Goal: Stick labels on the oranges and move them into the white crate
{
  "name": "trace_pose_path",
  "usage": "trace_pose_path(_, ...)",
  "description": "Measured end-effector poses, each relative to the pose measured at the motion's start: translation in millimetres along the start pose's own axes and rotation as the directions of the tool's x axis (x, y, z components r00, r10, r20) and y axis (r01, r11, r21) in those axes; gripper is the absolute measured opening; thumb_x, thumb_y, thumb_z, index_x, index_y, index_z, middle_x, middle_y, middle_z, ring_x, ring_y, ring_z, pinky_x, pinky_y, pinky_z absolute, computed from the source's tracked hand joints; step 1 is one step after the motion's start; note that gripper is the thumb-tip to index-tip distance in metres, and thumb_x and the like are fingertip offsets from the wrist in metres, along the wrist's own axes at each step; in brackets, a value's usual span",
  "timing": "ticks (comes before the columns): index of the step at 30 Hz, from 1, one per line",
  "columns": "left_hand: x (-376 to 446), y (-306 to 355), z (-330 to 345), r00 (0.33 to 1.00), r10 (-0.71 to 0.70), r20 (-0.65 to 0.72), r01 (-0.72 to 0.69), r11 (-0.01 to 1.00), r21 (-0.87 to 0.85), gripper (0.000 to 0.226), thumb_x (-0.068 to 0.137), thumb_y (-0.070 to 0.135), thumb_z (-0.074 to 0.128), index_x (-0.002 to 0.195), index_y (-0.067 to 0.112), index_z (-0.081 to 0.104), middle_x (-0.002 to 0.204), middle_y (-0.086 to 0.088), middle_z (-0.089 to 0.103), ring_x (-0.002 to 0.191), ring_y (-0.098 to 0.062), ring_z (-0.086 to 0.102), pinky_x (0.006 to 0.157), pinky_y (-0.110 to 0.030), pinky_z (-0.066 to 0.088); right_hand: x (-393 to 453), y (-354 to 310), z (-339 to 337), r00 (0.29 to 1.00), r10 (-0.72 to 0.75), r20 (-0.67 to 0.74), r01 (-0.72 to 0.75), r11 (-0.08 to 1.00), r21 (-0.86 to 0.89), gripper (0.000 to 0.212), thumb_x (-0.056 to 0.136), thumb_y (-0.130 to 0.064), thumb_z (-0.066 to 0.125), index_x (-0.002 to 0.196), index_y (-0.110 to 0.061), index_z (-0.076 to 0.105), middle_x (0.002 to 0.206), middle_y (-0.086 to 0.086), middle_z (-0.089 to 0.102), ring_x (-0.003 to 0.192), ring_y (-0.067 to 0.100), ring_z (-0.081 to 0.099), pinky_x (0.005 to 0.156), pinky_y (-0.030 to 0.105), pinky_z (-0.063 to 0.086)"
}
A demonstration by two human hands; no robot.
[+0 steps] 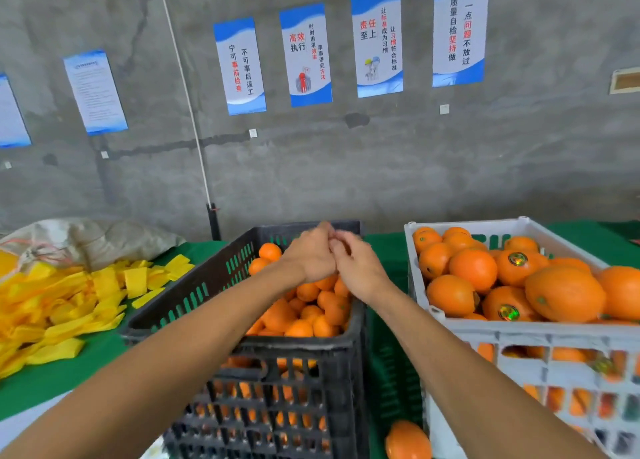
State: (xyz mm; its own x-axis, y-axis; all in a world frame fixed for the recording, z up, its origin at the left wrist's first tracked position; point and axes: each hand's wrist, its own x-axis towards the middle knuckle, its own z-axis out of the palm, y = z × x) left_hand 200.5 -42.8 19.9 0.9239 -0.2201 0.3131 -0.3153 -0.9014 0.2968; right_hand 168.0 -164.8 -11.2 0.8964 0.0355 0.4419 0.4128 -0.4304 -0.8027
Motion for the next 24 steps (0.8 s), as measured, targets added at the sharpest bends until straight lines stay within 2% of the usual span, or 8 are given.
trace_pose_path(3,-61.1,27.9,-7.3,0.976,0.101,-0.191,-0.137,0.973,-0.187,0.042,0.08,0.028,0.07,0.121,0.027,0.058,0.113,0.001,0.07,0.104,-0.022,0.067,0.087,-0.039,0.056,-63.6,-10.9,-16.9,0.987,-0.11,-0.114,0.127,0.981,0.149,0.042,0.11,-0.025,0.045,0.152,-0.02,0.045,0.155,-0.003,0.044,0.145,0.011,0.037,0.122,0.038,0.03)
trace_pose_path(5,-102.1,45.1,-5.5,0.928,0.178,-0.327,-0.28,0.912,-0.299,0.059,0.074,0.029,0.076,0.13,0.028,0.058,0.119,0.008,0.066,0.105,-0.01,0.065,0.09,-0.03,0.055,-102.2,-14.7,-35.6,0.963,-0.189,-0.192,0.224,0.958,0.178,0.045,0.109,-0.027,0.047,0.154,-0.025,0.041,0.156,-0.01,0.042,0.144,0.004,0.038,0.12,0.036,0.035)
trace_pose_path(8,-155.2,66.3,13.5,0.803,0.287,-0.522,-0.474,0.839,-0.267,0.067,0.081,0.033,0.077,0.143,0.02,0.053,0.127,0.01,0.055,0.1,0.002,0.053,0.088,-0.011,0.043,-152.4,-22.4,-60.1,0.941,-0.246,-0.233,0.304,0.917,0.26,0.046,0.107,-0.026,0.054,0.152,-0.027,0.046,0.152,-0.015,0.048,0.141,0.004,0.045,0.115,0.035,0.043)
trace_pose_path(11,-193.2,74.6,45.3,0.766,0.278,-0.58,-0.517,0.802,-0.299,0.067,0.088,0.031,0.076,0.146,0.012,0.05,0.138,0.002,0.052,0.106,0.002,0.05,0.092,-0.011,0.04,-193.7,-15.7,-67.3,0.952,-0.229,-0.203,0.277,0.927,0.252,0.045,0.104,-0.028,0.06,0.148,-0.03,0.052,0.15,-0.017,0.052,0.14,0.007,0.047,0.113,0.039,0.045)
trace_pose_path(14,-225.9,66.7,82.3,0.808,0.248,-0.534,-0.484,0.796,-0.363,0.064,0.089,0.031,0.077,0.145,0.014,0.051,0.134,0.003,0.052,0.104,0.009,0.051,0.091,-0.006,0.04,-228.2,14.6,-65.1,0.974,-0.188,-0.127,0.209,0.961,0.18,0.046,0.1,-0.043,0.061,0.145,-0.039,0.054,0.146,-0.023,0.053,0.138,0.004,0.049,0.11,0.038,0.047)
trace_pose_path(16,-244.1,56.6,107.3,0.873,0.257,-0.414,-0.435,0.795,-0.422,0.064,0.09,0.036,0.077,0.146,0.022,0.049,0.135,0.01,0.049,0.114,0.005,0.054,0.093,-0.008,0.043,-246.8,41.7,-62.1,0.99,-0.131,-0.052,0.138,0.976,0.171,0.045,0.097,-0.05,0.063,0.141,-0.042,0.057,0.142,-0.024,0.056,0.134,0.004,0.053,0.107,0.039,0.051)
trace_pose_path(21,-290.5,23.9,172.9,0.991,0.126,-0.045,-0.132,0.873,-0.47,0.067,0.09,0.063,0.07,0.144,0.046,0.033,0.134,0.03,0.036,0.117,0.003,0.053,0.093,-0.015,0.052,-280.2,110.4,-46.3,0.998,0.0,0.062,-0.006,0.995,0.101,0.031,0.106,-0.029,0.054,0.134,-0.035,0.063,0.124,-0.017,0.069,0.118,0.004,0.064,0.1,0.034,0.056)
trace_pose_path(24,-307.3,8.6,195.8,1.0,0.016,0.018,-0.004,0.84,-0.542,0.06,0.085,0.082,0.058,0.133,0.067,0.025,0.131,0.039,0.036,0.116,0.009,0.053,0.089,-0.012,0.052,-289.6,138.3,-39.0,0.978,0.086,0.19,-0.088,0.996,0.005,0.027,0.105,-0.028,0.057,0.129,-0.037,0.066,0.122,-0.022,0.068,0.115,-0.002,0.062,0.1,0.033,0.052)
